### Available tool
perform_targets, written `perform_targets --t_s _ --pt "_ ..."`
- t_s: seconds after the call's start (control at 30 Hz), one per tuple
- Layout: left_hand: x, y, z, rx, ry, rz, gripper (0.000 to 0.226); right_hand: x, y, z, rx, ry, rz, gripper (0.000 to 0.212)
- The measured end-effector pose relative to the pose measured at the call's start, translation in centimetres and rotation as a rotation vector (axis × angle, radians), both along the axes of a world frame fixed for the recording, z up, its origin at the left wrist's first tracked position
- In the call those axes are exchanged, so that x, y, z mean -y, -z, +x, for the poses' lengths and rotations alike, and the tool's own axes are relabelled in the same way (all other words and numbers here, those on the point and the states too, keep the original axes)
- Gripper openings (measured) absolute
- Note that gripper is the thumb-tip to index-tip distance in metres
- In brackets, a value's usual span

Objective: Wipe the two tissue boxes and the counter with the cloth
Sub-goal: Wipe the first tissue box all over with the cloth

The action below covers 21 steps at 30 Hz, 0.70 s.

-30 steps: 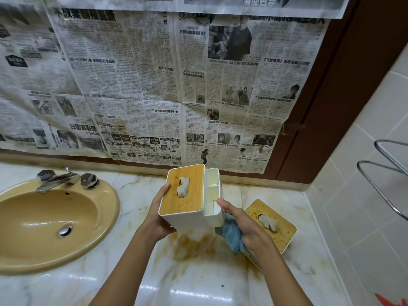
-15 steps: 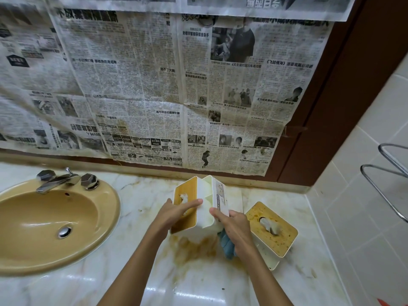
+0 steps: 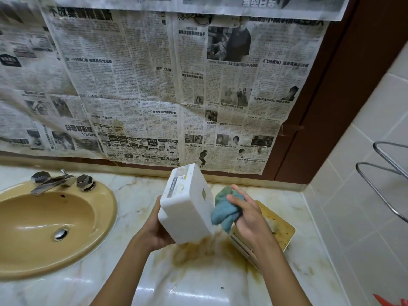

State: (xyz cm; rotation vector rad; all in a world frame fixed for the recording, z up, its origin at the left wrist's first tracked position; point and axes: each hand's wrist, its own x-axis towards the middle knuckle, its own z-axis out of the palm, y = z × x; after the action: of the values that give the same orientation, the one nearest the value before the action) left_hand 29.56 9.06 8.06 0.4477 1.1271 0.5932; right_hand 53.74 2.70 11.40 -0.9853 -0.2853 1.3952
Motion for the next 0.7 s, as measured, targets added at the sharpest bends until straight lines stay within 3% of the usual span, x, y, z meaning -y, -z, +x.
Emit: perform_targets --t_s 0.1,0.17,0.23,0.57,0.7 --pt "0.5 -1.0 0.1 0.015 -0.001 0.027 0.051 -1.0 -0.7 -0.9 -0.223 0.150 0.139 0.048" --pt "1.0 -1.6 0.4 0.007 0.021 0.037 0.052 -1.4 -1.4 -1.9 -0.212 0.232 0.159 0.023" --pt "1.2 -1.9 0.7 0.001 0.041 0.035 0.053 -1.5 -2.2 -3.2 -0.142 0.266 0.163 0.011" --pt "1.4 -3.1 2.1 -0.026 0.129 0.102 0.044 0.0 -2.9 -6.1 0.315 0.132 0.307 0.008" --pt "1.3 -3.2 2.5 0.071 0.030 0.052 0.049 2.8 -4.1 -7.1 0.557 -0.049 0.370 0.037"
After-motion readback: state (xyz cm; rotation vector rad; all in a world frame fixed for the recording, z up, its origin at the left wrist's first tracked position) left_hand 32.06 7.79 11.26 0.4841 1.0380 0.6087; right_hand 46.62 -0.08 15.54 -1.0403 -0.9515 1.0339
